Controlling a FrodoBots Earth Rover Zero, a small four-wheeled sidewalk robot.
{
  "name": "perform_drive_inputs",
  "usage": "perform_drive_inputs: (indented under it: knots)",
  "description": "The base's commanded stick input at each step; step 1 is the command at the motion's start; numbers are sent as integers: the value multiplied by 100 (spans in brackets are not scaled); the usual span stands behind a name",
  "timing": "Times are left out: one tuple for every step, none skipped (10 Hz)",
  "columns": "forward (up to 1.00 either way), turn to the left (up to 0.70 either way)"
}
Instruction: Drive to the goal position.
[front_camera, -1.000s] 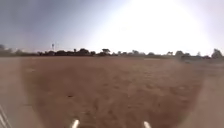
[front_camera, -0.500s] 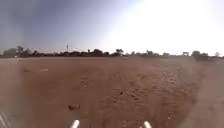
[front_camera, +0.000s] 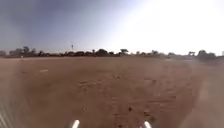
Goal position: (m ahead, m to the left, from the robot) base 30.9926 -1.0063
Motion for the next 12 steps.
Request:
perform_drive_inputs:
  knots:
    - [100, 0]
    - [100, 0]
    - [100, 0]
    - [100, 0]
    - [100, -14]
    - [100, -31]
    - [100, -39]
    - [100, -39]
    - [100, -39]
    - [100, -34]
    - [100, -21]
    - [100, 0]
